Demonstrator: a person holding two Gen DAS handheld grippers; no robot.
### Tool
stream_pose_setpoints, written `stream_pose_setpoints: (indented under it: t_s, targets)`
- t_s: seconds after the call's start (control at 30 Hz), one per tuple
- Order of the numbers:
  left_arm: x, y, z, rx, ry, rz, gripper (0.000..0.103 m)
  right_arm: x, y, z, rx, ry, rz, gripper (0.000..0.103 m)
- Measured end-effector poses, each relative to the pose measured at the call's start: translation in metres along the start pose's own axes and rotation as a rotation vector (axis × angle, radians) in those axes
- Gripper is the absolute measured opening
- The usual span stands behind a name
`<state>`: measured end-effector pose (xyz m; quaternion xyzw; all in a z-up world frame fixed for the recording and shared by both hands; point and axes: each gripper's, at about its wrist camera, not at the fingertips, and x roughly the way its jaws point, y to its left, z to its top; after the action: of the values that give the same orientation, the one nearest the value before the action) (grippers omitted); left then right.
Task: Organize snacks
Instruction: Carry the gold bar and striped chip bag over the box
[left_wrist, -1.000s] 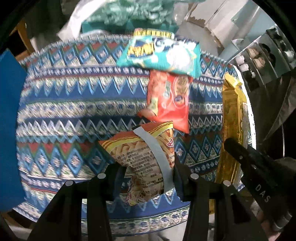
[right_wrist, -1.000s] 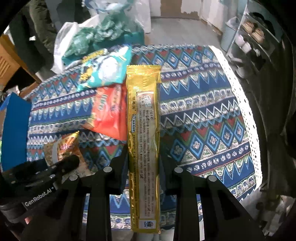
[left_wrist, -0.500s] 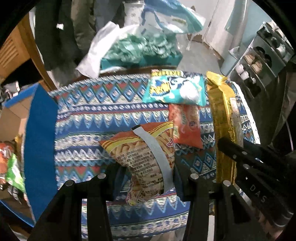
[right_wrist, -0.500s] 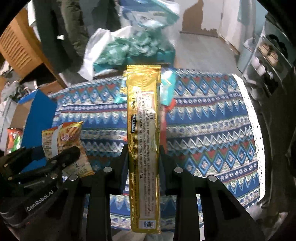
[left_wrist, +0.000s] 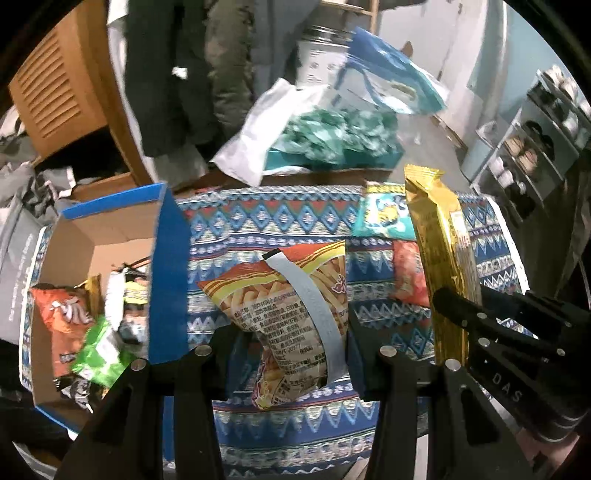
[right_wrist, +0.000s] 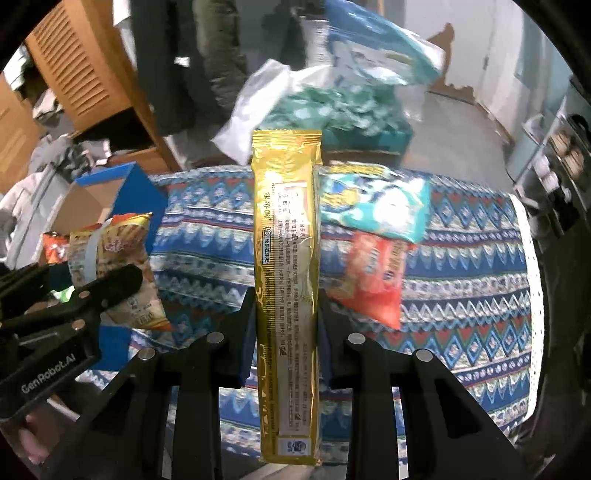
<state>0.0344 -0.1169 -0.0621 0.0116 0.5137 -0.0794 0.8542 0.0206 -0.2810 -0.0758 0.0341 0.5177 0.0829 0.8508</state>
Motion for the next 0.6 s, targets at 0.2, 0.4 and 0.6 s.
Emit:
stream_pose_setpoints:
  t_s: [0.2,0.4,0.6]
  targets:
    - [-0.015,0.038,0.001,-0.048,-0.025,0.015,0.047,-0.002,0.037,0.015,-0.057,-0.015,0.03,0.027]
    - [-0.026,0.075,0.0,-0.1,-0.046,0.03,0.047,0.002,0.073,0.027,-0.108,-0.016,0.062,0.027]
    - [-0.031,0.116,-0.005,-0.154,-0.065,0.048,0.047,0.008,0.106,0.038,-0.146,-0.012,0.097,0.027]
